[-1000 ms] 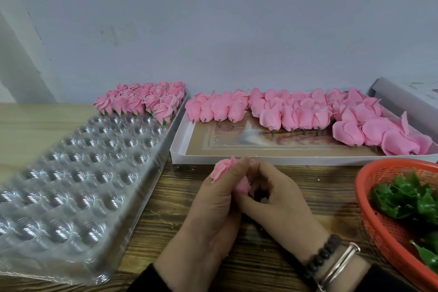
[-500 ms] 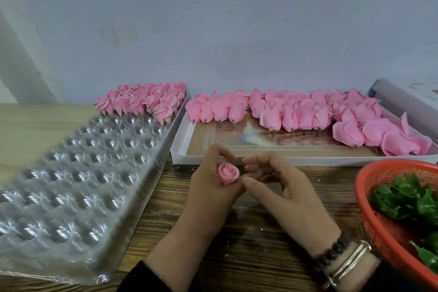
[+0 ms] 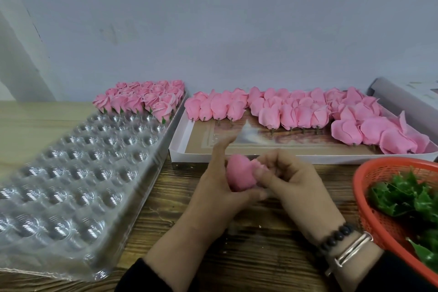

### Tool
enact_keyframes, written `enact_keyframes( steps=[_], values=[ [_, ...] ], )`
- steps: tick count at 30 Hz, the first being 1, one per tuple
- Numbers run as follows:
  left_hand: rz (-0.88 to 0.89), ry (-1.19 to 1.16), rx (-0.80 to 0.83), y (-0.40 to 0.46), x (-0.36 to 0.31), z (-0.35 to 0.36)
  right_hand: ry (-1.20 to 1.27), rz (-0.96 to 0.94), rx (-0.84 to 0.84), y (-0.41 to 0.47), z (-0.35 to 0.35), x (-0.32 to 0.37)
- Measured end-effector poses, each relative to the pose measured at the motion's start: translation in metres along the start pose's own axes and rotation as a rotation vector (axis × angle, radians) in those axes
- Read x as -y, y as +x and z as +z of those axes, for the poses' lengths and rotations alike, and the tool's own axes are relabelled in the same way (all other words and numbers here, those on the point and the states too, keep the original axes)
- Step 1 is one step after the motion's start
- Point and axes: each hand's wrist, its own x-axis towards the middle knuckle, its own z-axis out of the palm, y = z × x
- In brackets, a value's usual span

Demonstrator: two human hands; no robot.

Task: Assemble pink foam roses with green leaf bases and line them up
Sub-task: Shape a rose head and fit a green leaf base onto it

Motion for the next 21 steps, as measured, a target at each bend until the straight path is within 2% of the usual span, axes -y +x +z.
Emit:
enact_keyframes(
  steps=[3, 6, 10, 12, 14, 17, 19, 21],
  values=[
    [0.041, -0.016, -0.066, 0.001, 0.002, 0.000, 0.150, 0.050, -0.094, 0.003, -0.003, -0.005],
    [0.060, -0.031, -0.045, 0.000, 0.002, 0.001, 0.282, 0.070, -0.099, 0.002, -0.002, -0.008],
    [0.061, -0.061, -0.033, 0.001, 0.003, -0.001, 0.242, 0.085, -0.026, 0.001, -0.003, -0.009],
    [0.020, -0.157, -0.031, 0.003, 0.003, -0.002, 0.169, 0.083, -0.026, 0.002, -0.004, -0.009],
    [-0.076, -0.278, -0.041, 0.004, 0.002, -0.004, -0.046, 0.020, -0.010, 0.002, -0.006, -0.009],
    [-0.287, -0.512, 0.008, 0.004, 0.001, -0.008, -0.355, -0.135, 0.200, 0.001, -0.009, -0.006],
    [-0.358, -0.598, 0.080, 0.004, -0.002, -0.010, -0.467, -0.245, 0.291, 0.000, -0.008, -0.005],
    [-0.377, -0.628, 0.116, 0.003, -0.003, -0.011, -0.474, -0.305, 0.259, 0.000, -0.007, -0.005]
  ],
)
